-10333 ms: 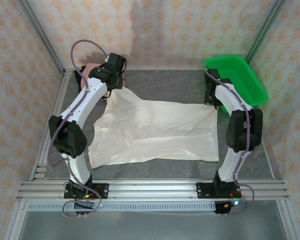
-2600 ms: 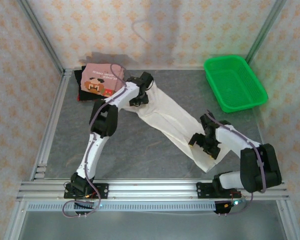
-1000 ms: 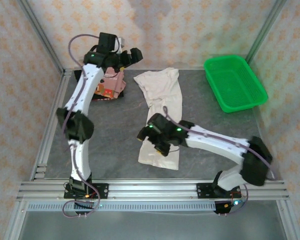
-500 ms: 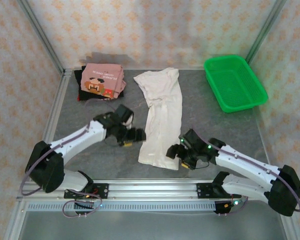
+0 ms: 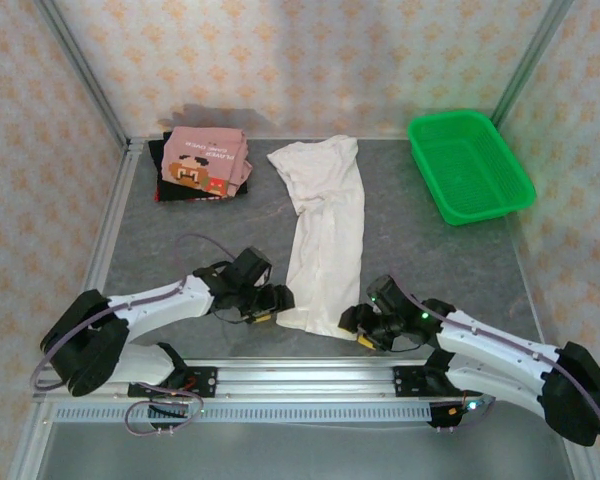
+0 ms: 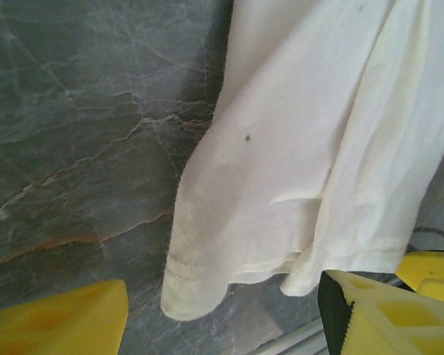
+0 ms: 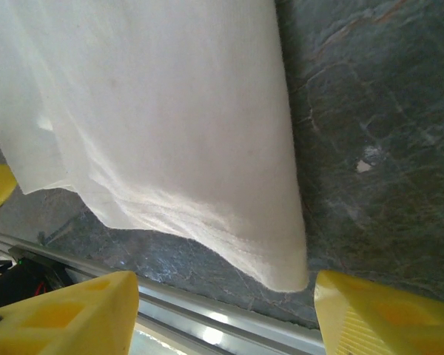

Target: Fold and stack the t-shirts

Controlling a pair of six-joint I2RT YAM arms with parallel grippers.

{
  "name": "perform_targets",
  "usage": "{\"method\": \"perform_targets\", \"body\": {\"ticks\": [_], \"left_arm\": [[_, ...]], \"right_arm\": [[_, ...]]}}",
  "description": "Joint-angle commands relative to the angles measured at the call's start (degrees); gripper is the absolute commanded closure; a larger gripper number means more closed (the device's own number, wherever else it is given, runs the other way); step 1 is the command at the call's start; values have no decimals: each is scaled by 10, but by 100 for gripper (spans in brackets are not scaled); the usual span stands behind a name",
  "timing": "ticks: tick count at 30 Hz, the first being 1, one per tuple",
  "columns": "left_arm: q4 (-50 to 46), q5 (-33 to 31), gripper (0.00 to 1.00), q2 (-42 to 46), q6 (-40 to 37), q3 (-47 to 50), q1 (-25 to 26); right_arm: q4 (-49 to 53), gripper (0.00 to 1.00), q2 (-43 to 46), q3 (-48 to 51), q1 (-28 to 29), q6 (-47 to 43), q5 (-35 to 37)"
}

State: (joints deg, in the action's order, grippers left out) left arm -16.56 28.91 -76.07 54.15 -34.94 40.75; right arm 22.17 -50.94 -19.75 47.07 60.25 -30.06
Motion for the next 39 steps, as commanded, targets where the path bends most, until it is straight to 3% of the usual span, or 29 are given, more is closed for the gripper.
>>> {"method": "perform_targets", "body": {"ticks": [1,17,22,25,27,30,39], "left_arm": [[44,-12,32,-22,20,7,9],[95,-16,56,-149,20,-59,41],[111,-17,68,-186,32,-79,66],[131,-16,80,-194,47,-73,75],[125,-20,90,-189,52,-72,81],[77,-45,98,-152,51,-77,102],[-2,-128,100,5,145,15,179]], "right_arm": [[-37,38,-3,9,-1,11,2],[-43,57,-54,6,-1,29,38],[-2,68,-86,-12,-1,23,58],[11,82,-90,-19,-1,26,73],[23,92,-84,-27,0,26,81],[58,97,-58,-45,-1,18,88],[116,100,-47,-85,5,-10,25]]}}
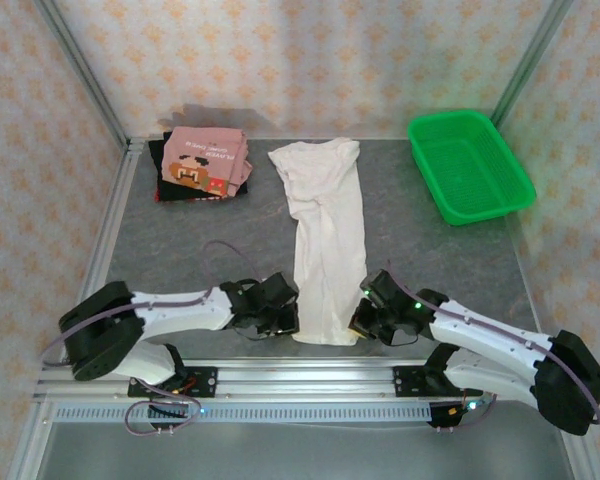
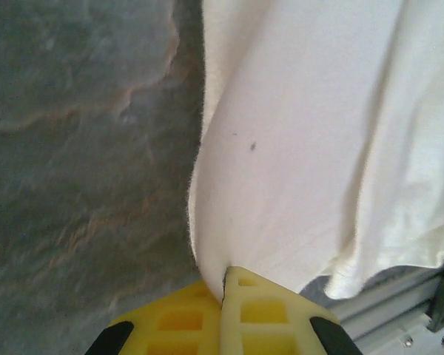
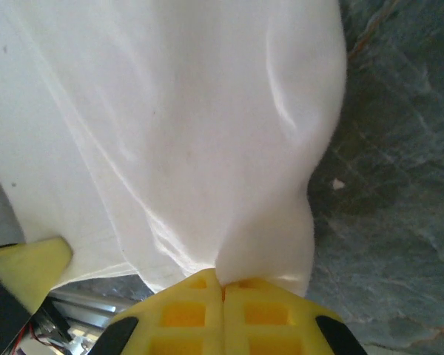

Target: Fold and stack the t-shirts

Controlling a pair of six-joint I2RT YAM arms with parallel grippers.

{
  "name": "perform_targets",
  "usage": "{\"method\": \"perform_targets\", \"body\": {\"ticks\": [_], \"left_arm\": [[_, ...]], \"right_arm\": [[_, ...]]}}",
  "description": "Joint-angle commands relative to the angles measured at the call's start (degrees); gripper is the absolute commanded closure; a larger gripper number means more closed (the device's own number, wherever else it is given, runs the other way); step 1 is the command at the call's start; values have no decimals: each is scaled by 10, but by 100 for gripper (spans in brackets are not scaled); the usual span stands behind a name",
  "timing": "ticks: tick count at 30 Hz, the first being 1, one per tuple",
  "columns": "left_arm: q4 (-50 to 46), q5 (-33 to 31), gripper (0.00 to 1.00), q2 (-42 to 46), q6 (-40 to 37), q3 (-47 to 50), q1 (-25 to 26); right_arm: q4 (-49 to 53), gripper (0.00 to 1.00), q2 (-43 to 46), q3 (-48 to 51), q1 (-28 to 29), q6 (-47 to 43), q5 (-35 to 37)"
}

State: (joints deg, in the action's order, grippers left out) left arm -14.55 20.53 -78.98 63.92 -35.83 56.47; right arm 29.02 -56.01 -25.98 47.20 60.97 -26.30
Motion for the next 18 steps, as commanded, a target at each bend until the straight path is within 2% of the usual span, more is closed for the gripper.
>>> {"method": "perform_targets", "body": {"ticks": [1,7,13,18], "left_arm": [[-24,-54,100,49,64,34,32],[-22,-109,100,113,141,82,90],[-47,-144,100,134,179,74,137],[-78,-172,100,166,199,61,149]], "right_arm": [[59,100,3,-29,5,-22,-16],[105,100,11,-47,17,-25,-16],[125,100,26,-62,45,-6,-12],[149,100,40,-88,49,-10,14]]}}
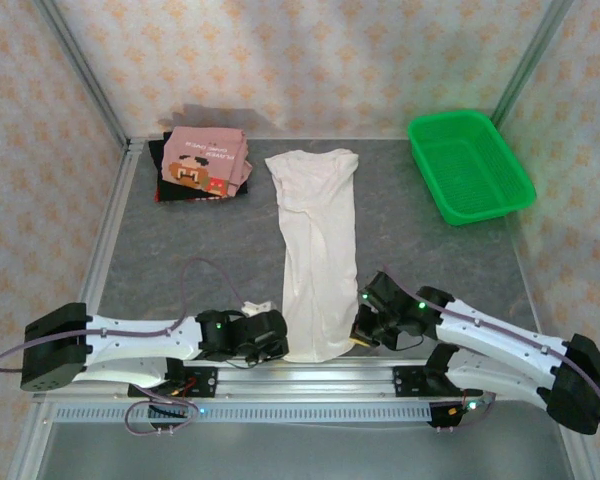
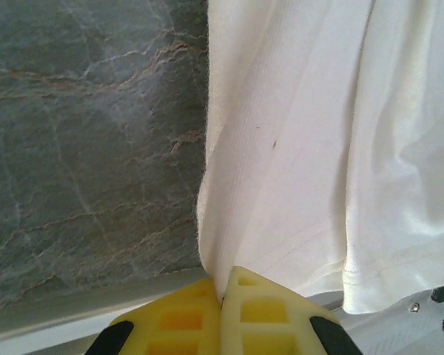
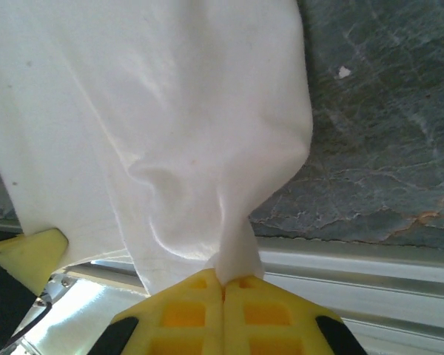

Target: Fold and stack the t-shirts

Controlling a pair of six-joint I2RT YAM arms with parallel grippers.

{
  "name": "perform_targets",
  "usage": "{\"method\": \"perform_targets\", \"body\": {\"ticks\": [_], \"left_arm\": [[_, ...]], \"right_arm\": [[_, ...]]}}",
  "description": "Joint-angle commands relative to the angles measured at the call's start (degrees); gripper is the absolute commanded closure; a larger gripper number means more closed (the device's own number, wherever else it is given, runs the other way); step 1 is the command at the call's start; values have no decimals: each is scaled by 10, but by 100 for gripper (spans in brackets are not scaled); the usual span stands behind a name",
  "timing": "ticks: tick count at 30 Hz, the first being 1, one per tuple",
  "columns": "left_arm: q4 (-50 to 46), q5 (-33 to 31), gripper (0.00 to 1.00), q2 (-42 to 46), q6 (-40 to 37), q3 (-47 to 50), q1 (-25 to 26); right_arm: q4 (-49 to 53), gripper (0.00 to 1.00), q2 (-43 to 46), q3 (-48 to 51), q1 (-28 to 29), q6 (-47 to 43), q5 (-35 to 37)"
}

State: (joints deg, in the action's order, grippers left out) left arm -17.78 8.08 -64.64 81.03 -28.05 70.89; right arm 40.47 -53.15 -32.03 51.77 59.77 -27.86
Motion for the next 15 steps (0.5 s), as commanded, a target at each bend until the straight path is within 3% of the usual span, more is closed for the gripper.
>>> {"method": "perform_targets", "body": {"ticks": [1,4,10,15], "left_arm": [[-59,-57,100,32,26,-28,4],[-104,-86,100,56,11,-67,-10],[-158,-54,100,45,-64,-133,-103],[-165,-7,100,-19,-146,-214,-192]], "right_arm": [[40,100,11,-35,3,-1,37],[48,100,2,-63,-11,-15,50],[64,100,-58,-136,-94,-93,39],[77,100,-150,-221,-152,-171,31]]}}
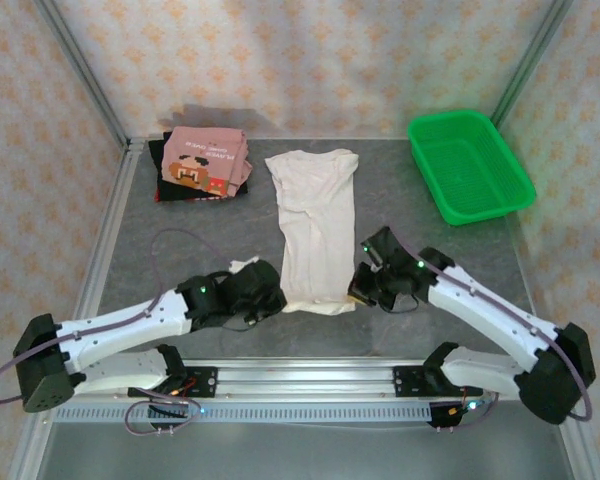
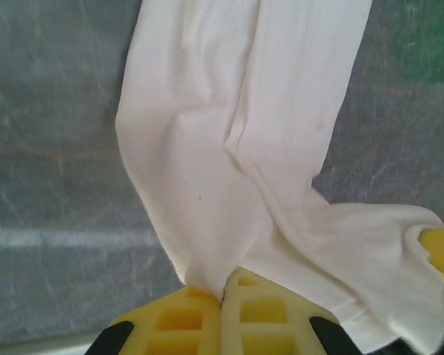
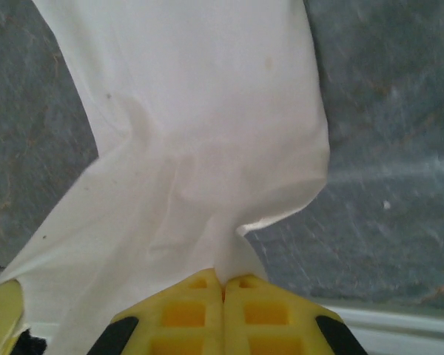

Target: Fold and stack the t-shirts

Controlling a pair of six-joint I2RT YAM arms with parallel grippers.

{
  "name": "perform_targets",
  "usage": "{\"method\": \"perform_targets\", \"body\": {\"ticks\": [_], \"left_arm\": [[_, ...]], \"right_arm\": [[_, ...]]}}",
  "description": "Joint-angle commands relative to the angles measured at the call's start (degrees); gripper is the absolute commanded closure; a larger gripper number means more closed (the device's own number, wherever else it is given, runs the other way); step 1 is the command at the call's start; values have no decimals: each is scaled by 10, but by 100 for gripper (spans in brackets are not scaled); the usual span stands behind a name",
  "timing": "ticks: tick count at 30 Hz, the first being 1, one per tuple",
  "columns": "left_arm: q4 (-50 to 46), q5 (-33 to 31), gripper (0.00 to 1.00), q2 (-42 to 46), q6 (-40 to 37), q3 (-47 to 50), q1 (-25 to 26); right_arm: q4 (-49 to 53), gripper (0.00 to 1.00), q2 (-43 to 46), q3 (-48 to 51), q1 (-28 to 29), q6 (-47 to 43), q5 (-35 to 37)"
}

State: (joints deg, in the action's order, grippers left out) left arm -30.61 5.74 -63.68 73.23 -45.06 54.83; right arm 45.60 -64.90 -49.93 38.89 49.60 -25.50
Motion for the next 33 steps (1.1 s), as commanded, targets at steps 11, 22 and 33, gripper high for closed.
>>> {"method": "perform_targets", "body": {"ticks": [11,22,33], "left_arm": [[-93,73,100,-194,-215,-240,-179],[-105,115,100,-359,-289,-364,-241],[-101,126,100,-451,-314,-417,-272]], "right_arm": [[73,100,-222,-235,-124,-194,11],[102,100,-361,-341,-152,-255,36],[108,100,-464,-420,-162,-282,57]]}}
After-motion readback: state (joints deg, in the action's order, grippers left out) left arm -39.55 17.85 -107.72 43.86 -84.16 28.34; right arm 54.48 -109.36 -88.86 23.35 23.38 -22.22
